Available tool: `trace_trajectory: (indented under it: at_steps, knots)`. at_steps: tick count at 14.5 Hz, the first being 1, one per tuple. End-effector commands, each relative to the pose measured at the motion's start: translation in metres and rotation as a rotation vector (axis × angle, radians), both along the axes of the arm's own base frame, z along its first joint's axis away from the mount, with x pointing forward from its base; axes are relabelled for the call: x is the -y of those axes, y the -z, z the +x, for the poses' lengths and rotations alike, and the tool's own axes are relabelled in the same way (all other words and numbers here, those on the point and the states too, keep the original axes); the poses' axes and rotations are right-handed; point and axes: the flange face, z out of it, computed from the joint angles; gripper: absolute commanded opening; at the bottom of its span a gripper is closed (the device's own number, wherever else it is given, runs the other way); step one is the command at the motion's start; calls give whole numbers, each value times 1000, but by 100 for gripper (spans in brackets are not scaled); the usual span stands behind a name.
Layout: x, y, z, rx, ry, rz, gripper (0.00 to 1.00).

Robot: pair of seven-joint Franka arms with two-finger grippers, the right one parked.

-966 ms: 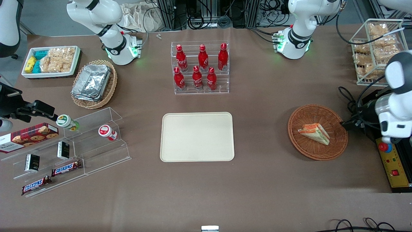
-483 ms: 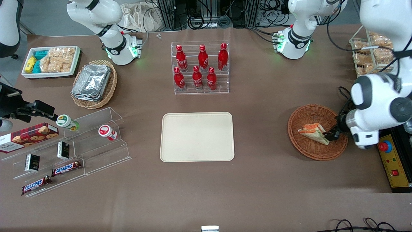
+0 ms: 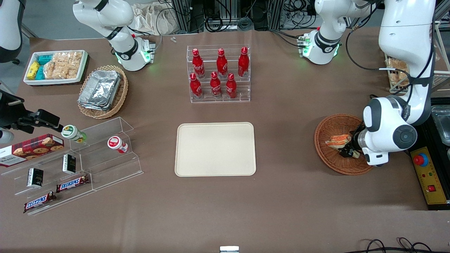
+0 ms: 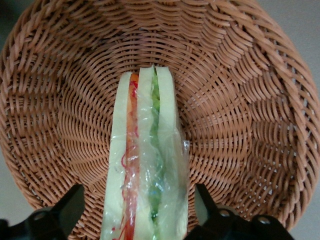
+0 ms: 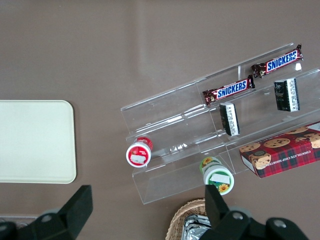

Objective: Place sandwich from basket to tray
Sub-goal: 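Close the left gripper on the sandwich and lift it from the basket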

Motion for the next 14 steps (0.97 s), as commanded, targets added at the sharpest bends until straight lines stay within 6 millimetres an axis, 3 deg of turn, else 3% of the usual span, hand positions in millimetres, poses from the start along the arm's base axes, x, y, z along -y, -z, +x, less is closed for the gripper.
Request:
trace_trajectory:
  at_steps: [1, 3, 4, 6, 9, 11, 12, 14]
  knots:
    - [1, 4, 1, 20, -23, 3, 50]
    - [1, 4, 0, 17, -23, 3, 6]
    - [1, -1, 0, 17, -20, 1, 0]
    - [2, -30, -2, -5, 8, -3, 0]
    - [8, -118, -4, -26, 77, -36, 0]
    - [36, -170, -5, -30, 136, -62, 0]
    - [54, -187, -10, -41, 171, -74, 0]
    - [115, -210, -25, -22, 308, -86, 0]
